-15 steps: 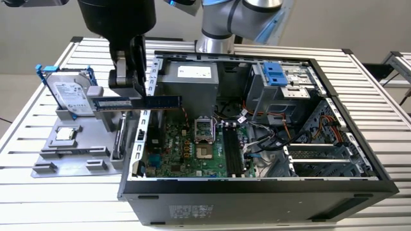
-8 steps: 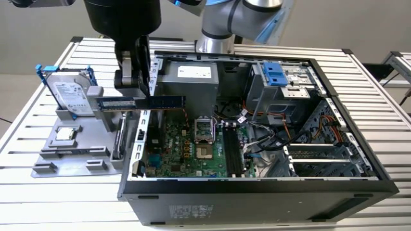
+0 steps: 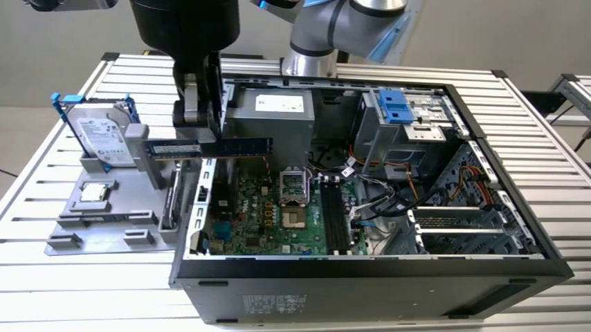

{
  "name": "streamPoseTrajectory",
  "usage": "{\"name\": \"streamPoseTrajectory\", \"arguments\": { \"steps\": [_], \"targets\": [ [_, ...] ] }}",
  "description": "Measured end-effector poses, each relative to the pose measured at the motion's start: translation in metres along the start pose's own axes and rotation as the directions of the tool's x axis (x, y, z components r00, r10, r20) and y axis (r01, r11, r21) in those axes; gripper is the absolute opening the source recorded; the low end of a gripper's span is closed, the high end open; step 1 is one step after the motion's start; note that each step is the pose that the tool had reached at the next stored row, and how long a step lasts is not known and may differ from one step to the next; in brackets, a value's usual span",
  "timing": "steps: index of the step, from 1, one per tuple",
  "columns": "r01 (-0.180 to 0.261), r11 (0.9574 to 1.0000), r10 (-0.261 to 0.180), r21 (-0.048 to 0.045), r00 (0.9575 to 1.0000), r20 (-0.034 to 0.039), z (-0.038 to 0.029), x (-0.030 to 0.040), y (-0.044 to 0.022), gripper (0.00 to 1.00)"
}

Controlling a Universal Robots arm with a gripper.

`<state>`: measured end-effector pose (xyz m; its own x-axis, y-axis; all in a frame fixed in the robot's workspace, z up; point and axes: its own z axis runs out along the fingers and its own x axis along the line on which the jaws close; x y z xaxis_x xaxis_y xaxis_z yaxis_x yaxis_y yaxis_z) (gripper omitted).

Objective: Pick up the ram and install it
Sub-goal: 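Pick up the ram and move it above insertion slot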

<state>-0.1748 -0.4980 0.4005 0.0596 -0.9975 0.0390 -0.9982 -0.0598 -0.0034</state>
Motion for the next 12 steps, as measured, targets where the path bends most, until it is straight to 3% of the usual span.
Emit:
{"name": "streamPoseTrajectory", "arguments": {
  "steps": [12],
  "targets": [
    [0.0, 1.0, 0.0, -0.0001, 1.0, 0.0, 0.0, 0.0006, -0.0099, 0.0]
  ]
}}
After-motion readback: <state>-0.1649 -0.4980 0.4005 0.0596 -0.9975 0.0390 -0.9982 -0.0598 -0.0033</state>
